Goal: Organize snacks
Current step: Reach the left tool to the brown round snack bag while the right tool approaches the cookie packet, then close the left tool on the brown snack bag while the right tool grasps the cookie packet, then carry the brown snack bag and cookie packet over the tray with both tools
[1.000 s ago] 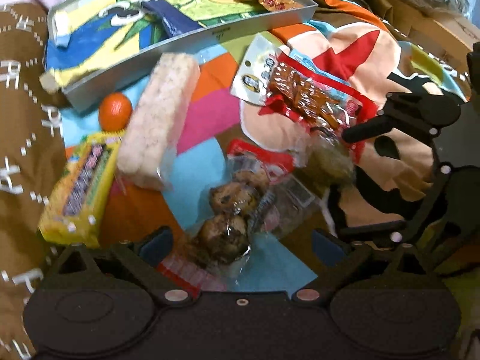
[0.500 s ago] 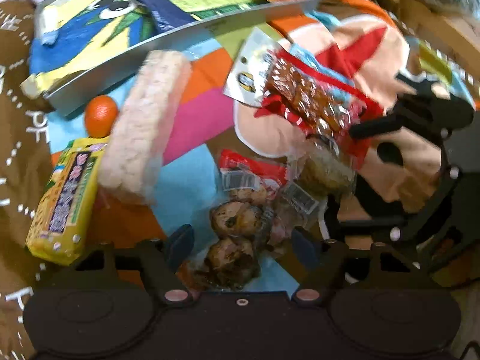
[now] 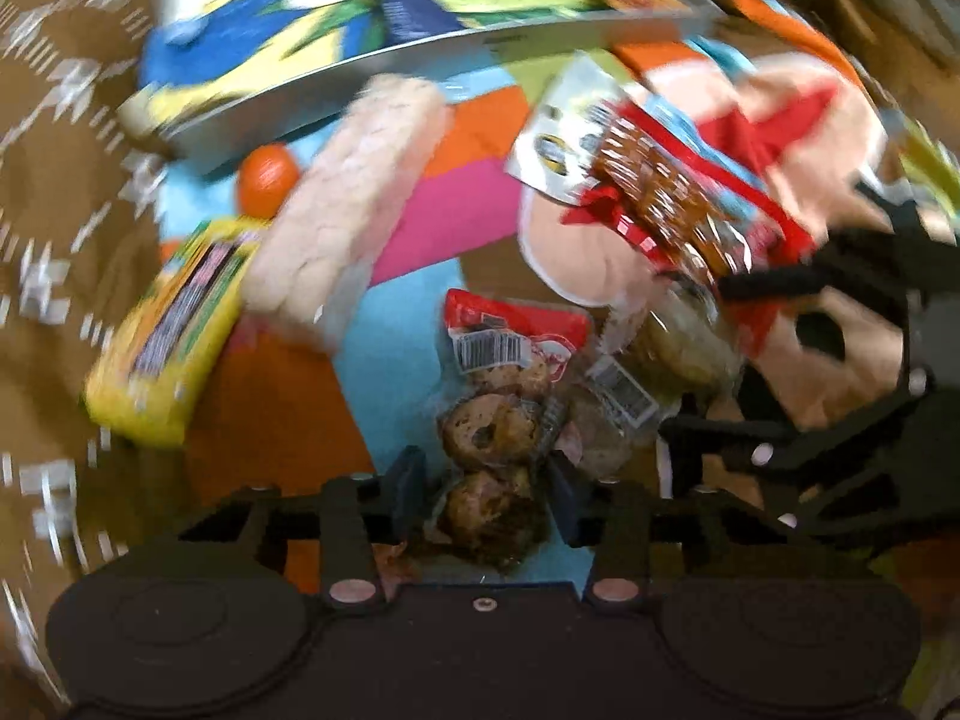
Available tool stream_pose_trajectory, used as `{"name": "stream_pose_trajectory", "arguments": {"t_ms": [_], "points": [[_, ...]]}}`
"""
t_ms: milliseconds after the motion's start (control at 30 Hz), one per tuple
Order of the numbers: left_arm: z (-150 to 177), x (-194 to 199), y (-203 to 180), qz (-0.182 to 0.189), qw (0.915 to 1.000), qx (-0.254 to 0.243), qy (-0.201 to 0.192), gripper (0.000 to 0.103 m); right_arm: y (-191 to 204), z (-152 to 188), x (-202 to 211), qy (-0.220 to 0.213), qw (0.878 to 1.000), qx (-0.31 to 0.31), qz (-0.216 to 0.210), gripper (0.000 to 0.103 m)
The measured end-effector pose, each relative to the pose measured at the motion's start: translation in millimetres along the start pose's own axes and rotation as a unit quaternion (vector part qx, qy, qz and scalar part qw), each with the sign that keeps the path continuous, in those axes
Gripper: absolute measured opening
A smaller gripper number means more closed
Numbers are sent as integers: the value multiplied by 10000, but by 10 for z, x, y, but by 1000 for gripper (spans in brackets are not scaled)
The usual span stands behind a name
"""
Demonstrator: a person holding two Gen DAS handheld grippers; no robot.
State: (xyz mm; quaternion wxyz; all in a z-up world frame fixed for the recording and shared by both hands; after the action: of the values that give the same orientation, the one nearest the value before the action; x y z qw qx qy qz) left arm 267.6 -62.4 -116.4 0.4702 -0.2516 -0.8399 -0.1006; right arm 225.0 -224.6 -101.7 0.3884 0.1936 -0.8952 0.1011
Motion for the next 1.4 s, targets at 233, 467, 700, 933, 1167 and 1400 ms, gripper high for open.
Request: {"name": "stream_pose_trajectory", "arguments": {"t_ms": [233,467,700,933,1167,1400], "points": [[182,90,94,130,9918,1188,-461,45,-17,-10,-47,61,9996,-213,-159,72],[200,143,61,18,9893,1312,-643,43,-74,-41,-92,-11,9984,-531,-204,53],[216,242,39,-65,9857,1407,-926,42,75,-4,-5,-285,9993,140,204,53],[155,406,-23,-246,9813,1379,-1320,42,303,6,149,-1004,9825,1188,1021,52],[-83,621,-36,-370,9719,1443,-1821,42,277,-180,315,-1878,9620,1250,1539,53],[-479,734,-1,-513,9602,1541,-2272,43,51,-442,392,-2546,9476,688,1805,53]]}}
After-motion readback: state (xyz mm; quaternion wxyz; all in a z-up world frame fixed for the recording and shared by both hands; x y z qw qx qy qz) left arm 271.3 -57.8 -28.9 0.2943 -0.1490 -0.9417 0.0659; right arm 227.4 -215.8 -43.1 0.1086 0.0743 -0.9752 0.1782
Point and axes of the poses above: each gripper's, at about its wrist camera, not at the fingertips, and x roughly against the way its jaws point, y to its left, z to its underside, the point moved 5 cm from there along -x, roughly the way its jaws point, and after that the axes turned 8 degrees about -x, right-handed, at the moved point
